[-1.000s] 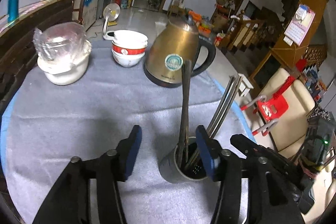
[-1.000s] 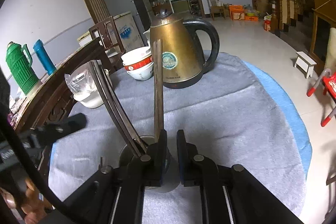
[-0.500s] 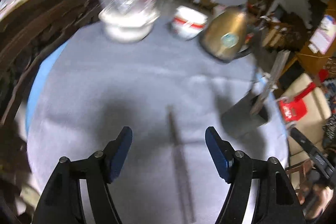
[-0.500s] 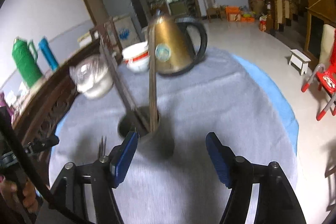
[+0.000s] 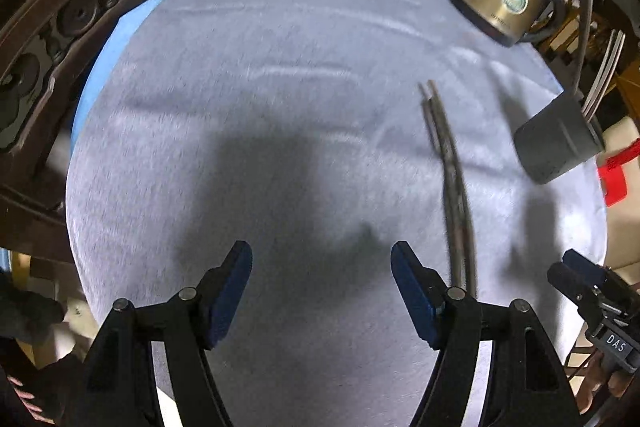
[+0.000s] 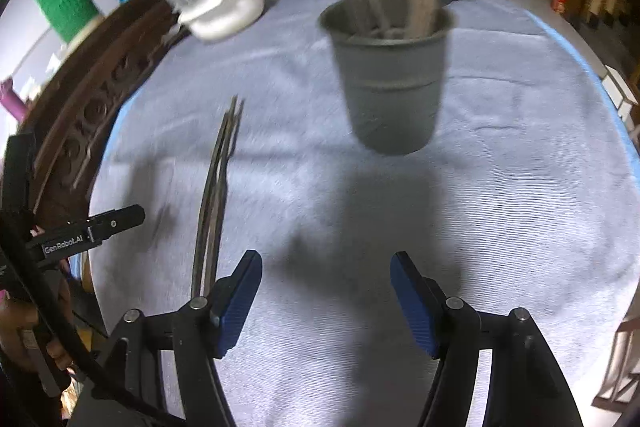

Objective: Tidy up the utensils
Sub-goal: 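Move both grippers down to the remaining chopsticks on the cloth, then grasp a chopstick with the right gripper while the left gripper grasps another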

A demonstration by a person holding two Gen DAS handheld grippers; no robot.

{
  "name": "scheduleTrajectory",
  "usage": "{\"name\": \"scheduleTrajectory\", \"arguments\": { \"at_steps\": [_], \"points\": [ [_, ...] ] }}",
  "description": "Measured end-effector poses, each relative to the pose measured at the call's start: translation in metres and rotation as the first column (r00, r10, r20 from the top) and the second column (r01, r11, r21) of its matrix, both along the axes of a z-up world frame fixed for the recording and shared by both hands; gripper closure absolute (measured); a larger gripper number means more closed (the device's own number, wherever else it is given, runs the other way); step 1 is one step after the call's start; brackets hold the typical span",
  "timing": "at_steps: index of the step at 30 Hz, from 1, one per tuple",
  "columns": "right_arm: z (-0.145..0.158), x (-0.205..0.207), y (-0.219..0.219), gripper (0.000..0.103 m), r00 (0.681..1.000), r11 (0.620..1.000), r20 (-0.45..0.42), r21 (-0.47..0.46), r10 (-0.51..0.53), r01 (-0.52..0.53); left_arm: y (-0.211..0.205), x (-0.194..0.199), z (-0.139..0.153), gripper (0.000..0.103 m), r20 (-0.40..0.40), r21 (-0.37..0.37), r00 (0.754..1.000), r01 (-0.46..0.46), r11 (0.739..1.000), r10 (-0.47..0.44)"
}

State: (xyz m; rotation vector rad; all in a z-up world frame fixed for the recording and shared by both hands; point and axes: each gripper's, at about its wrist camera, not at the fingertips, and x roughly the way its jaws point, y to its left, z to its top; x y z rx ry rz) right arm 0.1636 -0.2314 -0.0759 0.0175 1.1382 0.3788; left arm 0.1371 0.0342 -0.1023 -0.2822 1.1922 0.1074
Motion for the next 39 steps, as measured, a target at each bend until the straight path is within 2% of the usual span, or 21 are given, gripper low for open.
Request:
{"name": "scheduleTrajectory", "arguments": {
  "at_steps": [9, 14, 18, 20, 30, 33, 38, 39],
  "points": [
    [-0.014, 0.004, 0.03, 0.034, 0.997, 0.997, -0.056, -0.054, 0.05, -0.053, 0.003, -0.01, -0.011, 0.03, -0.028, 0.003, 1.0, 0.002, 1.0, -0.002],
    [-0.014, 0.012, 0.042, 0.049, 0.995, 0.996, -0.074, -0.062, 0.06, -0.065, 0.003, -0.012, -0.013, 0.03, -0.026, 0.0, 1.0, 0.001, 1.0, -0.001],
    [-0.013, 0.019, 0.052, 0.052, 0.994, 0.995, -0.087, -0.06, 0.069, -0.074, 0.006, -0.013, -0.014, 0.03, -0.027, 0.001, 1.0, -0.001, 1.0, 0.001],
    [-0.012, 0.024, 0.06, 0.062, 0.992, 0.995, -0.1, -0.059, 0.079, -0.085, 0.007, -0.013, -0.013, 0.03, -0.024, 0.002, 1.0, -0.002, 1.0, 0.003],
    [-0.018, 0.052, 0.1, 0.064, 0.983, 0.99, -0.14, -0.061, 0.117, -0.126, 0.012, -0.019, -0.012, 0.03, -0.026, -0.008, 1.0, -0.006, 1.0, 0.005],
    [-0.022, 0.059, 0.11, 0.067, 0.981, 0.989, -0.151, -0.064, 0.124, -0.135, 0.014, -0.017, -0.013, 0.03, -0.027, -0.011, 1.0, -0.006, 1.0, 0.005],
    [-0.03, 0.065, 0.12, 0.082, 0.976, 0.988, -0.177, -0.061, 0.129, -0.141, 0.013, -0.014, -0.012, 0.03, -0.03, -0.009, 1.0, -0.001, 1.0, 0.001],
    [-0.032, 0.066, 0.121, 0.082, 0.974, 0.988, -0.183, -0.058, 0.132, -0.145, 0.013, -0.014, -0.012, 0.03, -0.031, -0.01, 1.0, 0.0, 1.0, -0.001]
  ]
}}
